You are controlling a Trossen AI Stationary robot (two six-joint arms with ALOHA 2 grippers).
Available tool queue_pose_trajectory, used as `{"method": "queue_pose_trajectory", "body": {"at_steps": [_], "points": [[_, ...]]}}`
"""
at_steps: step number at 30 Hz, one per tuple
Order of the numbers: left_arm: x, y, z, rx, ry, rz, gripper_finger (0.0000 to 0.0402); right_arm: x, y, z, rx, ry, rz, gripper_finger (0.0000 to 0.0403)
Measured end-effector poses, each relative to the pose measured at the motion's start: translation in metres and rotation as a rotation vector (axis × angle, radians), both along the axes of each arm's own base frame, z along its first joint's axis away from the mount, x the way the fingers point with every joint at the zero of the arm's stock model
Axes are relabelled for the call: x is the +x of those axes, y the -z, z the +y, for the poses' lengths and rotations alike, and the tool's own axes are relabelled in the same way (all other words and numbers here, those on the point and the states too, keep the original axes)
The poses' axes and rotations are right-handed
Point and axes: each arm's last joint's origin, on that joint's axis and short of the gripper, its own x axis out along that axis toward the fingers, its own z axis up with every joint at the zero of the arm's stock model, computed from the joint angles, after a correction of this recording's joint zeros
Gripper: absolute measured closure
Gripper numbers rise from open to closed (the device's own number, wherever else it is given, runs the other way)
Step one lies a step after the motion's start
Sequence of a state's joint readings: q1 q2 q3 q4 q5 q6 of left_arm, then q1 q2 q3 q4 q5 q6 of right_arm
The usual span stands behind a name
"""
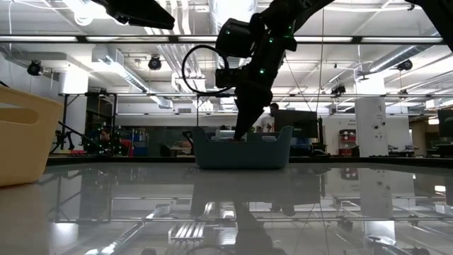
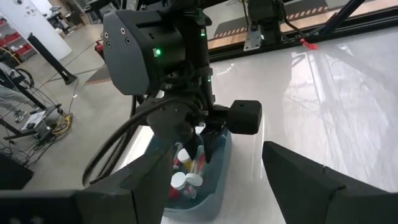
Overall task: Pick and place medicine bottles into bin by pill shape (circle, oval)
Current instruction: Put the green capsule bottle into the blue bin, then adjust the blue capsule bottle in the blue bin
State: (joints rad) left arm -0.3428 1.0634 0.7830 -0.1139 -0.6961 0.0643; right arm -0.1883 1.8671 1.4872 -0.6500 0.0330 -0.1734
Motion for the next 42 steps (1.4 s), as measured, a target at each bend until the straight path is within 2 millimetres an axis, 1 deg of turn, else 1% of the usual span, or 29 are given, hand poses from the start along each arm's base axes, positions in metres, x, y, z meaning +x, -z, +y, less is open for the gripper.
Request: {"method": "queue_pose_trajectory", "body": {"at_steps": [12, 17, 21, 28, 33, 37, 42], "points": [[0.000, 0.000, 0.000, 0.001, 0.001, 0.000, 0.0171, 0.000, 0.002, 0.000, 0.001, 0.003, 0.001, 0.0247], [0.000, 0.000, 0.000, 0.001, 0.001, 0.000, 0.0171, -0.001, 0.000, 0.000, 0.007, 0.016, -0.004, 0.0238], [0.000, 0.000, 0.000, 0.001, 0.001, 0.000, 0.0171, -0.004, -0.008, 0.001, 0.005, 0.017, -0.015, 0.0238], [0.000, 0.000, 0.000, 0.000, 0.001, 0.000, 0.0171, -0.017, -0.035, 0.003, -0.001, 0.014, -0.042, 0.0261], [0.000, 0.000, 0.000, 0.000, 0.001, 0.000, 0.0171, -0.030, -0.052, -0.005, -0.055, 0.043, -0.035, 0.0293], [0.000, 0.000, 0.000, 0.000, 0.001, 0.000, 0.0171, -0.037, -0.054, -0.018, -0.074, 0.084, -0.011, 0.0324], [0.000, 0.000, 0.000, 0.000, 0.000, 0.000, 0.0171, -0.043, -0.047, -0.036, -0.075, 0.114, 0.028, 0.0359]]}}
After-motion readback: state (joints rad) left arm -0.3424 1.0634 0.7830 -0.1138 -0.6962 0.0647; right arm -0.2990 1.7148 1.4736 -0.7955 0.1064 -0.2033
